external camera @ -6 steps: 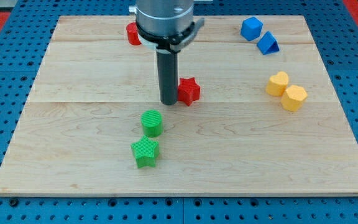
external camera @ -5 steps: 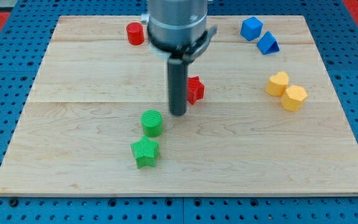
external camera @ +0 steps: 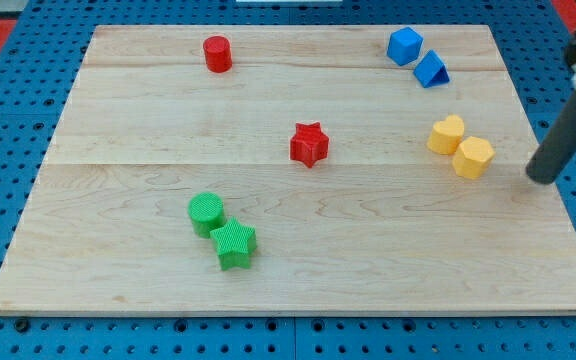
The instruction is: Move yellow heart away from the top of the yellow hexagon
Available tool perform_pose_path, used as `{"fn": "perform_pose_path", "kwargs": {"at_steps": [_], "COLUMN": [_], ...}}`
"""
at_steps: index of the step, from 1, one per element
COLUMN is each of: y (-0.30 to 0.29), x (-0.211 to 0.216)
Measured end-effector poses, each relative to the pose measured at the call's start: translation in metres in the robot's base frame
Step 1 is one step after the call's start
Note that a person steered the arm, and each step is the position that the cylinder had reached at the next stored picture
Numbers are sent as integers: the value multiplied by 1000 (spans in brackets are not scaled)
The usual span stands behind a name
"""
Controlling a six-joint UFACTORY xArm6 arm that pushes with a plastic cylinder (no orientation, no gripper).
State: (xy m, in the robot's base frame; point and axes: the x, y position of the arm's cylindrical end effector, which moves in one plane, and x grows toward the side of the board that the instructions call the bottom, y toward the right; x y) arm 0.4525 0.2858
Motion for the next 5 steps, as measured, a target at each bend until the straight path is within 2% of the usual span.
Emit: {"fn": "perform_pose_path", "kwargs": {"at_steps": [1,2,3,4,5], "y": [-69,-162,-178,-246,-271], "x": [-50,-37,-20,-10,-33]}}
